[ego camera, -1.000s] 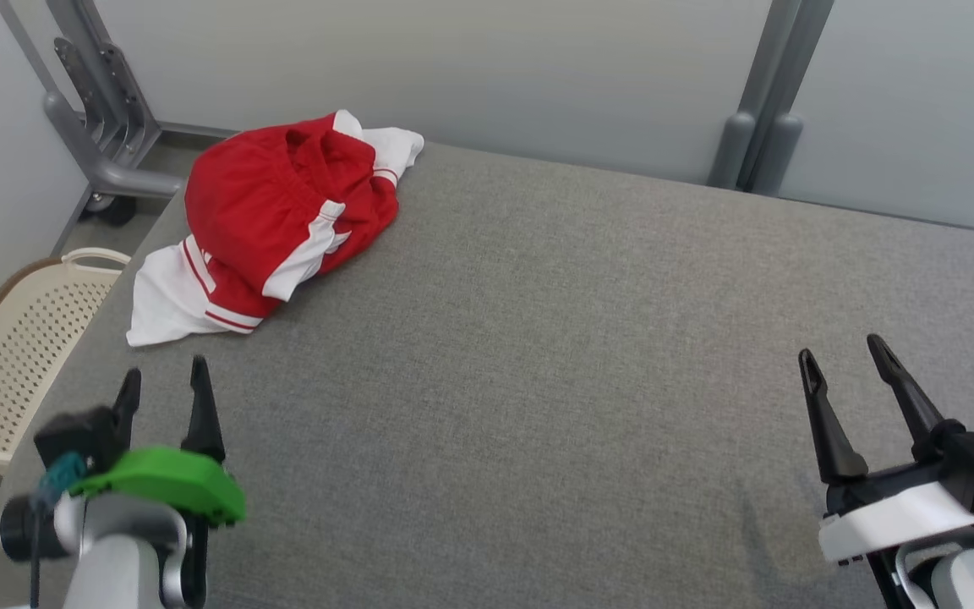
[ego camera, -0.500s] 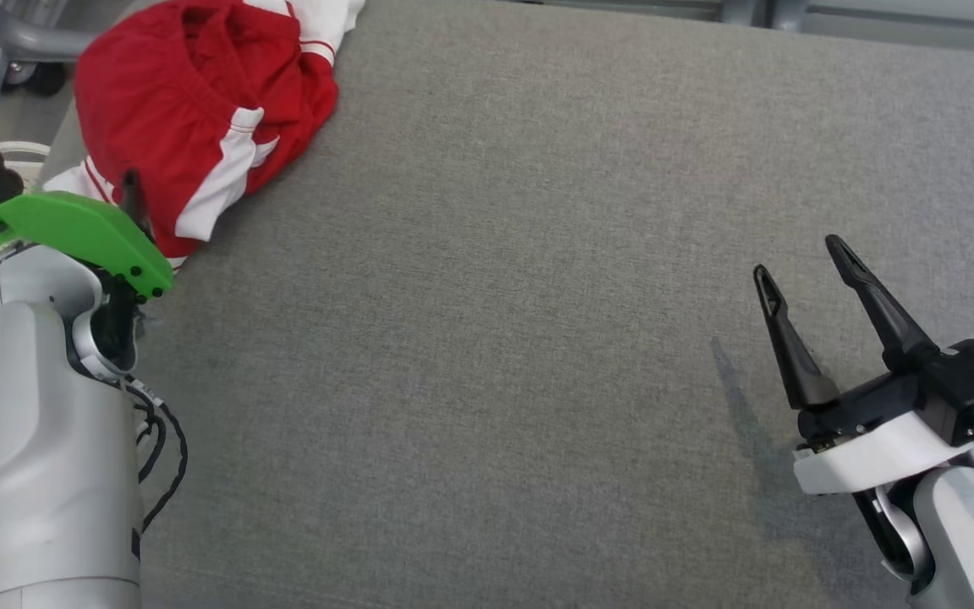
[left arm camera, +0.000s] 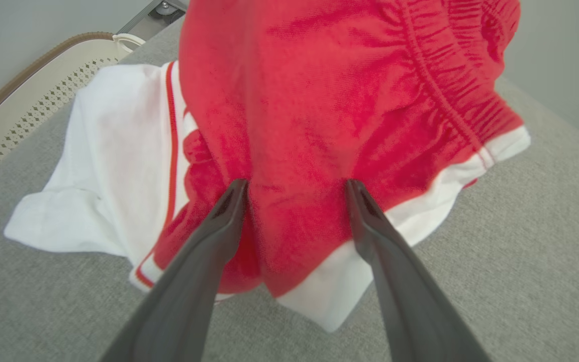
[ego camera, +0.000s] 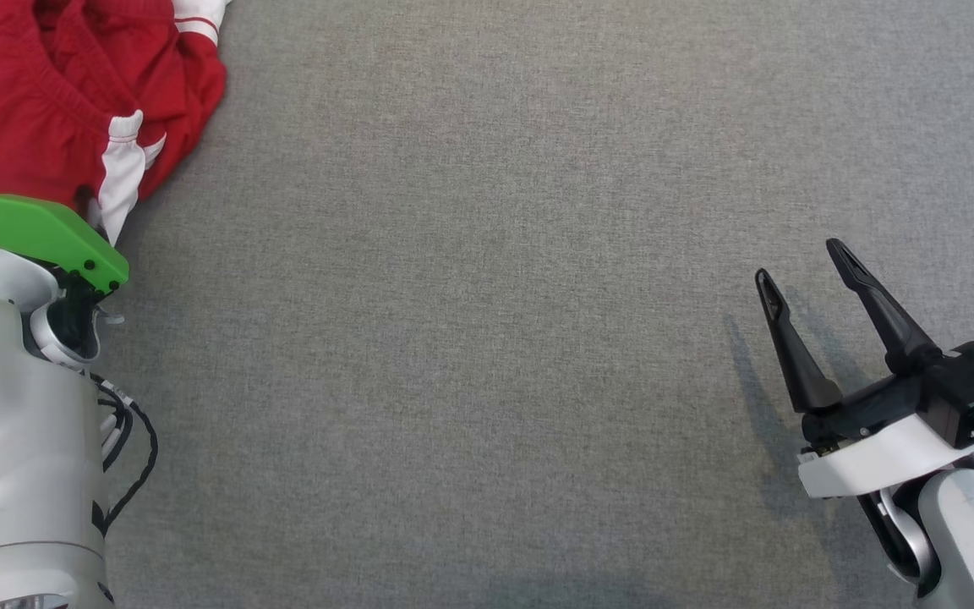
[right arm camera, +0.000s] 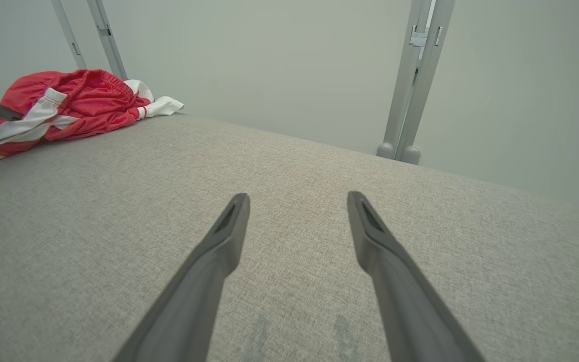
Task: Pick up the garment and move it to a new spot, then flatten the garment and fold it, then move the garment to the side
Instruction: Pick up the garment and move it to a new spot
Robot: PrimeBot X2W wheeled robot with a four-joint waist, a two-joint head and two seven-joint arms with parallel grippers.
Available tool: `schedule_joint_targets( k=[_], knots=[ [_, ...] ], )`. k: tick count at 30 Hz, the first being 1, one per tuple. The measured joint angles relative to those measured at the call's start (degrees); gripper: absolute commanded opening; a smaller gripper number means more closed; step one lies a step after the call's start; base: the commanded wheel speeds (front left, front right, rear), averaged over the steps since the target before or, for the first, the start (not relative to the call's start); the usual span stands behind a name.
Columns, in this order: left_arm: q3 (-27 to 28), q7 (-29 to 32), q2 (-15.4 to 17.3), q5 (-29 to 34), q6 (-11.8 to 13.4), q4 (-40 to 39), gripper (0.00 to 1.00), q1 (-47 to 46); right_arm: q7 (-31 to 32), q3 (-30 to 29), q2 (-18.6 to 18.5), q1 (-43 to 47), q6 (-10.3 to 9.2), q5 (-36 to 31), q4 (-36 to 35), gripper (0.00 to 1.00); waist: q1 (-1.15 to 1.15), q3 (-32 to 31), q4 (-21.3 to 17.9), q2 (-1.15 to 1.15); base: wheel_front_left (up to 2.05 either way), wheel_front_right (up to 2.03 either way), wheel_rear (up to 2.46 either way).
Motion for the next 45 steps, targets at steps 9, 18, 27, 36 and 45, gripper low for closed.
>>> schedule_joint_targets(
  k=[9, 18, 27, 36, 45],
  knots=[
    [-2.4, -6.2, 0.1, 2.1, -0.1, 3.1, 0.00, -2.3, 0.0, -0.1, 0.9, 1.1, 0.00, -0.1, 0.9, 1.00, 0.00, -2.0, 0.8, 0.00, 0.00, 0.00, 0.00],
    [-5.0, -9.6, 0.6, 3.7, -1.1, 1.9, 0.00, -4.9, 0.0, 0.3, 3.1, 3.0, 0.00, 0.4, 2.3, 1.00, -0.01, -6.0, 1.4, 0.00, 0.00, 0.00, 0.00],
    [-9.8, -7.6, -1.7, 5.0, -4.8, -4.2, 0.00, -8.3, 0.0, 0.1, 6.2, 4.6, 0.00, 1.0, 3.2, 1.00, -0.01, -11.5, 0.2, 0.00, 0.00, 0.00, 0.00],
    [-16.2, -1.2, -7.2, 0.0, -8.0, -15.5, 0.00, -5.5, 0.0, -2.1, 9.1, 7.4, 0.00, 1.4, 3.4, 1.00, -0.01, -15.3, -4.0, 0.00, 0.00, 0.00, 0.00],
    [-39.4, -0.5, -7.7, -35.1, 4.3, -39.1, 0.00, 3.5, 0.0, -3.0, 11.0, 7.9, -0.01, 1.4, 3.0, 1.00, -0.01, -16.5, -9.0, 0.00, 0.00, 0.00, 0.00]
  ],
)
